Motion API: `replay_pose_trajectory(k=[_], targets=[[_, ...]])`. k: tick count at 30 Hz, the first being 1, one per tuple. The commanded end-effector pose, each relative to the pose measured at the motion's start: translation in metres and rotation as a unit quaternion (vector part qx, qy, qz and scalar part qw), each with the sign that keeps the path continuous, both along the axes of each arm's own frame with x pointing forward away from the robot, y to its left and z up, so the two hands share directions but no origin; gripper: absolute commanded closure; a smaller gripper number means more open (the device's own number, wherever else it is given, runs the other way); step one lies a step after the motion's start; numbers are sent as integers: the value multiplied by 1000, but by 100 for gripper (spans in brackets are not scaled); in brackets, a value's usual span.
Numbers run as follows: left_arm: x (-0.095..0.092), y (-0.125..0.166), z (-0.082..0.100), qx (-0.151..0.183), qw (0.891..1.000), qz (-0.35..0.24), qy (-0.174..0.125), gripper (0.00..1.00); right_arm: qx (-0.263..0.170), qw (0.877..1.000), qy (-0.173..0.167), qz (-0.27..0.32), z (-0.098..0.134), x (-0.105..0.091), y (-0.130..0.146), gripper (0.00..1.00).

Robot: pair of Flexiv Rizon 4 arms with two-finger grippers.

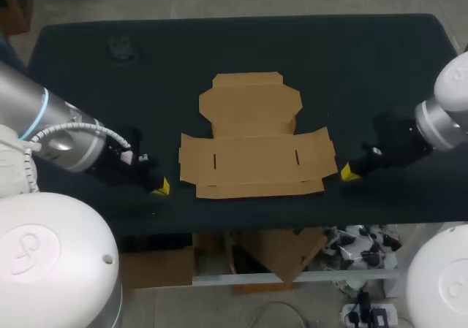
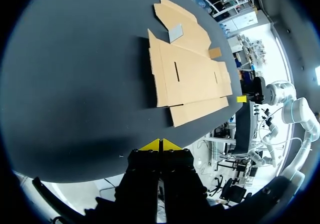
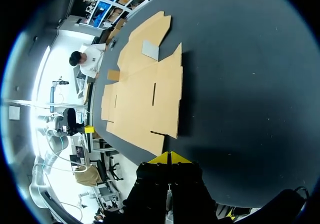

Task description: Assemble the packaging by folding the flat box into shape, placing the metal phone stand inside, and closing the box properly

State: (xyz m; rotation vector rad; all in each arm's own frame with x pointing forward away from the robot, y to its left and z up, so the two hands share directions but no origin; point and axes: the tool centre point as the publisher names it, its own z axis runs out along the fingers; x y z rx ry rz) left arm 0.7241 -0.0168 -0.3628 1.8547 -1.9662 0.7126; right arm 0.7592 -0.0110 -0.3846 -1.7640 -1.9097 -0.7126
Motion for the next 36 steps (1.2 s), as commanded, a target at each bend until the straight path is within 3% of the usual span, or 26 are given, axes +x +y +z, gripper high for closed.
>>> replay_pose_trajectory(k=[1, 22, 36], targets=[[6, -5, -11, -3, 1000, -2, 8, 100, 7, 1000, 2, 3, -8, 3, 4, 100], [9, -21, -33, -26, 999, -14, 36, 100, 26, 1000, 9, 10, -30, -3, 21, 100], [8, -25, -40, -30, 998, -20, 45, 100, 21, 1000, 9, 10, -31, -8, 29, 100]])
